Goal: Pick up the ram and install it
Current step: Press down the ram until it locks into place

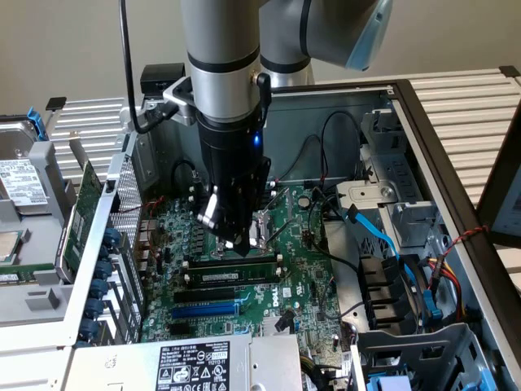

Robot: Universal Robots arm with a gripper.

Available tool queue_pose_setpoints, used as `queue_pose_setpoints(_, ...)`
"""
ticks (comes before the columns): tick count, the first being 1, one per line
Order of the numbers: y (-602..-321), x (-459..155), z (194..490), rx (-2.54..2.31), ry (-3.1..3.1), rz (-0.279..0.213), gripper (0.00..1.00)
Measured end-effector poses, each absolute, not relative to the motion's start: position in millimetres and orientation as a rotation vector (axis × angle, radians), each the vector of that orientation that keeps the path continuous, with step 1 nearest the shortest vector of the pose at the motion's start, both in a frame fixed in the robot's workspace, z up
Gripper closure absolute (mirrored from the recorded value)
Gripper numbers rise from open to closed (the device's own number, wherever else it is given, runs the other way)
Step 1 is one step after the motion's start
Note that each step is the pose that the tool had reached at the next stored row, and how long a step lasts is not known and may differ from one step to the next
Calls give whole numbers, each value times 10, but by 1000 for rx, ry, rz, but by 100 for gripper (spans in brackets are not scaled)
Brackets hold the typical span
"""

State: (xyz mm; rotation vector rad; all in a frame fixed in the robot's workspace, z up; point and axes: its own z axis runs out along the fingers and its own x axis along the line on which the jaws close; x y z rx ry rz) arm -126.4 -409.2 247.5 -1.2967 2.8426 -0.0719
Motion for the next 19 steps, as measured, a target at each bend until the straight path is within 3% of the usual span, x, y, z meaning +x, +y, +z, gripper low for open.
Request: queue_pose_setpoints(19,-4092,-1264,2456,-926,2947,-112,90)
